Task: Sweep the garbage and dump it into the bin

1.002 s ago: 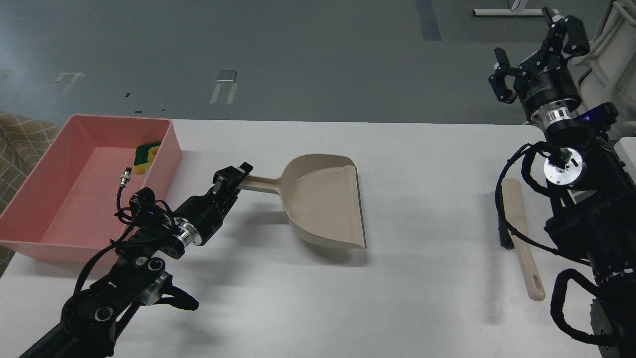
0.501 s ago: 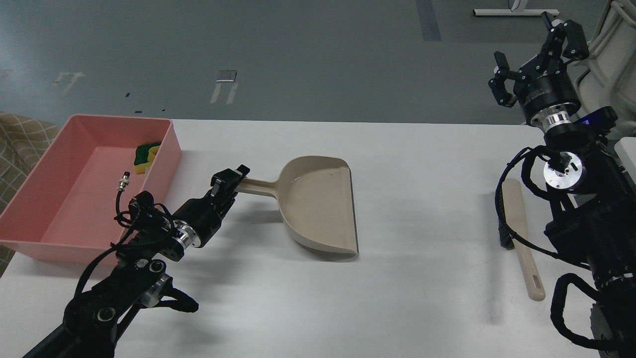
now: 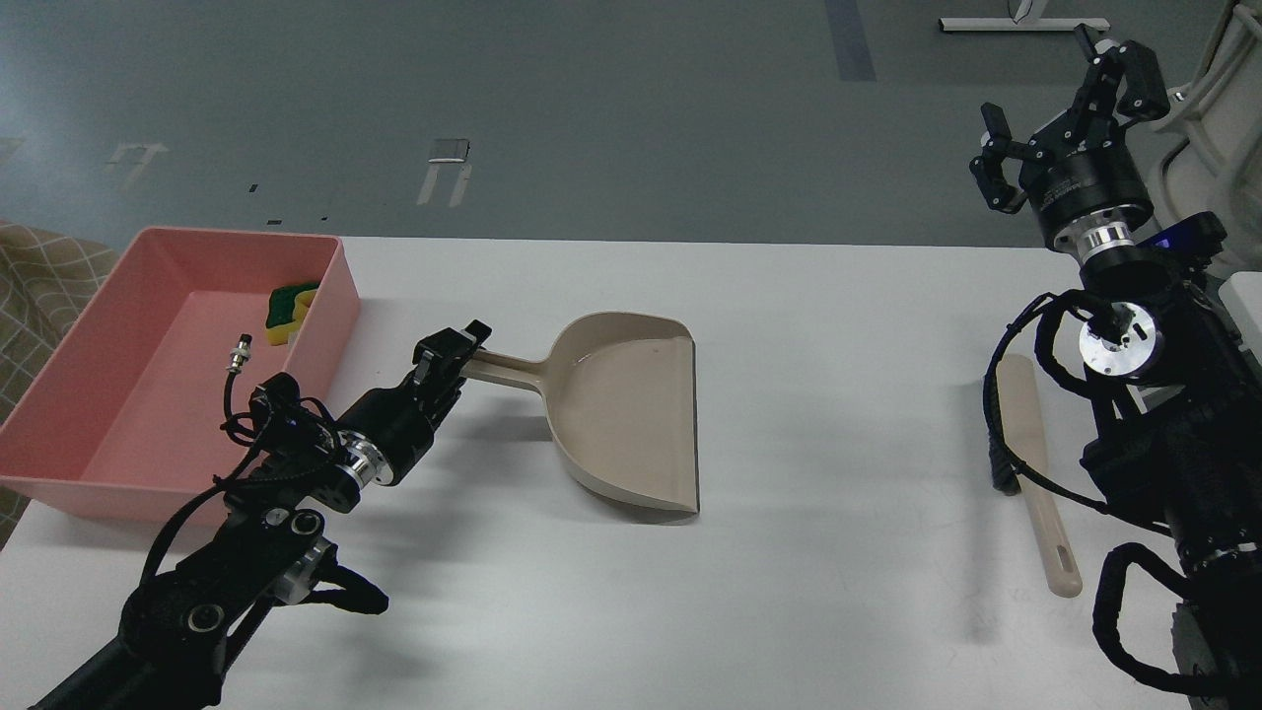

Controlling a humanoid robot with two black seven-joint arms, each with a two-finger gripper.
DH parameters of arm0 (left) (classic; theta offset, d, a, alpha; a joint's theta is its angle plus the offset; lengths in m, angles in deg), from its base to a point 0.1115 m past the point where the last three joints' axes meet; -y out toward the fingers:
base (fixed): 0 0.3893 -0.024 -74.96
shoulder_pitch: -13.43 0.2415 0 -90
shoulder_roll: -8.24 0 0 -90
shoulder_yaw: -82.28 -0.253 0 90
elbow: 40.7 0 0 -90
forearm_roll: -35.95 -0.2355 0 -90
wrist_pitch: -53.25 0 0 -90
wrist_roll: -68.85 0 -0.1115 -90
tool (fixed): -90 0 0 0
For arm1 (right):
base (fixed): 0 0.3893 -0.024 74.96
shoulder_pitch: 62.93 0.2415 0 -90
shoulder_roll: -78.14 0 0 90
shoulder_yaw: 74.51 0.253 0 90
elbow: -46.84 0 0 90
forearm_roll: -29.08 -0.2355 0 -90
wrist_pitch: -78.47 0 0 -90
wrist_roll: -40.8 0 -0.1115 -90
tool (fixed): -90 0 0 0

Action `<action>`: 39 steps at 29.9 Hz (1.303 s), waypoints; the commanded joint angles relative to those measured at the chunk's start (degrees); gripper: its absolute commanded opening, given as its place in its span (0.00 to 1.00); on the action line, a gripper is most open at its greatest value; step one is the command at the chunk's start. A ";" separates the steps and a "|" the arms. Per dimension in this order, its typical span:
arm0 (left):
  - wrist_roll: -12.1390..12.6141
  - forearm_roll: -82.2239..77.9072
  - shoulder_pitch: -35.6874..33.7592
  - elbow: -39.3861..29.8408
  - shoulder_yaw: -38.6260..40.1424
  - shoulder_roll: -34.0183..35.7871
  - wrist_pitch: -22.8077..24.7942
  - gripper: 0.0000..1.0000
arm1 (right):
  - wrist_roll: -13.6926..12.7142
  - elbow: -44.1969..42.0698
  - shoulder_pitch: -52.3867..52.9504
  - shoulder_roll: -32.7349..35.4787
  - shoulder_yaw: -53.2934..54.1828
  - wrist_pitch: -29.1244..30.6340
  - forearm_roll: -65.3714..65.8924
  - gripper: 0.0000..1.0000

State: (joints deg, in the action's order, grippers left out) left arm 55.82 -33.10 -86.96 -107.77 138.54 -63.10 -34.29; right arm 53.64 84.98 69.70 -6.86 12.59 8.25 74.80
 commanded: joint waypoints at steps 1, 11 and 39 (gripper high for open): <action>0.02 -0.03 0.37 0.36 -0.01 0.05 0.00 0.62 | -0.01 0.00 0.00 0.00 0.00 0.00 -0.02 1.00; -0.06 -0.03 0.72 0.80 -0.01 0.32 0.09 0.71 | -0.01 0.00 -0.44 -0.09 0.09 0.00 -0.02 1.00; 0.02 6.03 3.98 -3.24 1.40 9.63 0.09 0.79 | 0.43 -0.09 -1.14 -0.44 0.09 0.09 -0.02 1.00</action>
State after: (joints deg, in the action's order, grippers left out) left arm 55.71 -27.60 -82.93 -109.47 139.95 -53.94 -34.24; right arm 54.01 84.89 68.57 -7.29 12.69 8.25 74.78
